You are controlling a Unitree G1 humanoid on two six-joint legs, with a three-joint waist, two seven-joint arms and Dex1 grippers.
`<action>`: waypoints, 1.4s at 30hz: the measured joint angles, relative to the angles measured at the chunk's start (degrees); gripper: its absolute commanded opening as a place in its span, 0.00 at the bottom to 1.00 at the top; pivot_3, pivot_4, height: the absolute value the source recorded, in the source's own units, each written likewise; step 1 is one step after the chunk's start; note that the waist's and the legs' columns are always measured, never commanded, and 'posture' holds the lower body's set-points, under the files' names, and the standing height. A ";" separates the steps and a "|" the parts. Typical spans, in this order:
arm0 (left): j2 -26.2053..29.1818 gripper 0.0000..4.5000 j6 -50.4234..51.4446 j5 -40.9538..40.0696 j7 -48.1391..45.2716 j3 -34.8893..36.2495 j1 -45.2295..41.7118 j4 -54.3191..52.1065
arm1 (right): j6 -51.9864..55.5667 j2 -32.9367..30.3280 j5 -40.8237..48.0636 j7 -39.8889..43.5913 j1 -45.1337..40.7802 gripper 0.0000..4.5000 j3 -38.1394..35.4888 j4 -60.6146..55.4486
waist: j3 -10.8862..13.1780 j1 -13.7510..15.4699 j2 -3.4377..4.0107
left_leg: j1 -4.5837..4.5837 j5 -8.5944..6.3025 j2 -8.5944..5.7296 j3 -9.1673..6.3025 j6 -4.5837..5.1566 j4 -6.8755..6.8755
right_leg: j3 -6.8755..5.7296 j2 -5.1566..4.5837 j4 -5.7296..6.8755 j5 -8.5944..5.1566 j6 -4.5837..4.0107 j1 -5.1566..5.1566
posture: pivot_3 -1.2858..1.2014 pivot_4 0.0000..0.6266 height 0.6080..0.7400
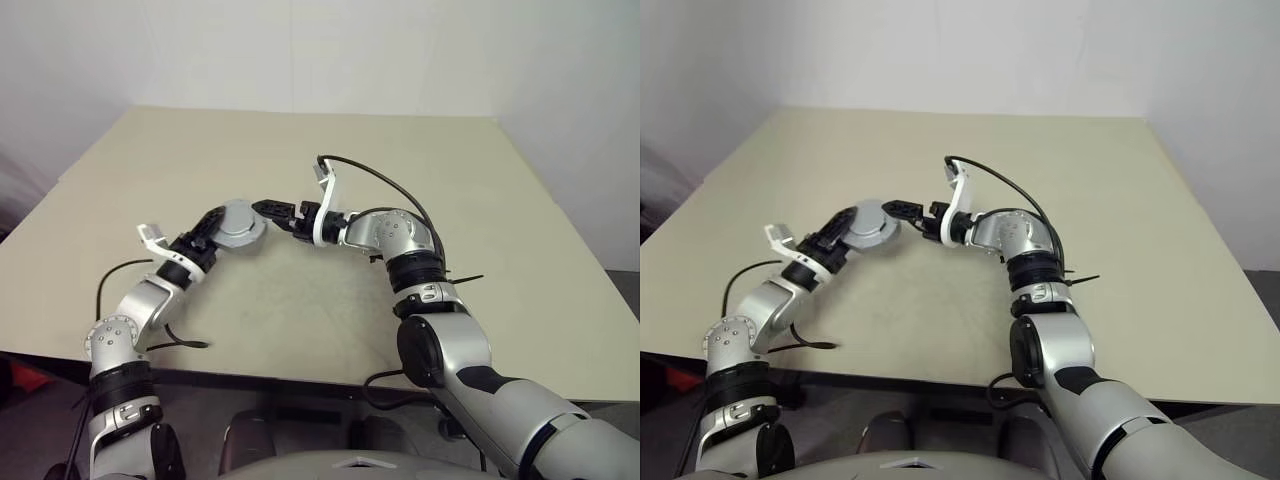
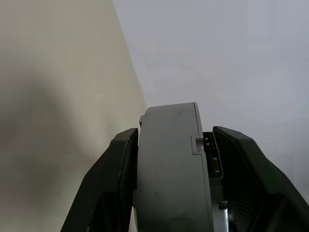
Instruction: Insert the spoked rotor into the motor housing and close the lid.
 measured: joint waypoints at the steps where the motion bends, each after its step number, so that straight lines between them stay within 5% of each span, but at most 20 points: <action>1: -0.13 0.48 -1.69 0.56 -0.09 0.75 0.40 -0.46 | -0.06 -0.27 -0.16 0.04 0.00 0.99 -0.01 0.00 | 0.00 -0.02 -0.01 | 0.00 0.00 0.00 0.00 0.00 0.00 | 0.00 0.00 0.00 0.00 0.00 0.00 | 0.52 0.00 1.00; 13: 0.28 0.48 -18.22 5.37 5.17 12.70 2.42 3.05 | -1.01 -3.72 -1.28 0.51 0.50 0.99 -0.25 0.64 | -0.01 0.01 -0.45 | 0.12 0.00 0.00 -0.01 0.00 0.06 | 0.01 0.00 0.00 0.01 0.02 0.15 | 0.52 0.00 1.00; 29: 0.31 0.48 -23.39 9.50 12.16 15.53 0.42 9.06 | -1.28 -3.89 -1.34 -0.02 1.60 0.99 -1.13 0.78 | -0.02 -0.04 -0.79 | 0.46 -0.01 0.02 -0.05 0.00 0.10 | 0.00 0.01 0.03 -0.11 -0.17 0.73 | 0.52 0.00 1.00; 36: 0.33 0.97 -21.26 7.89 14.23 15.57 2.72 4.92 | -1.28 -3.85 -1.38 -0.37 1.60 1.00 -1.12 0.78 | -0.03 -0.44 -0.76 | 0.66 -0.02 0.00 0.00 0.01 0.07 | 0.08 0.01 0.03 -0.12 -0.17 0.83 | 0.52 0.00 1.00; 42: -0.10 0.99 -14.79 2.17 15.86 15.58 11.85 -4.08 | -1.37 -4.73 -2.21 -0.19 1.42 1.00 -0.73 2.29 | -0.11 -1.31 -0.61 | 0.65 -0.13 -0.05 0.05 0.08 0.04 | 0.12 -0.01 -0.11 -0.14 -0.18 0.84 | 0.52 0.00 1.00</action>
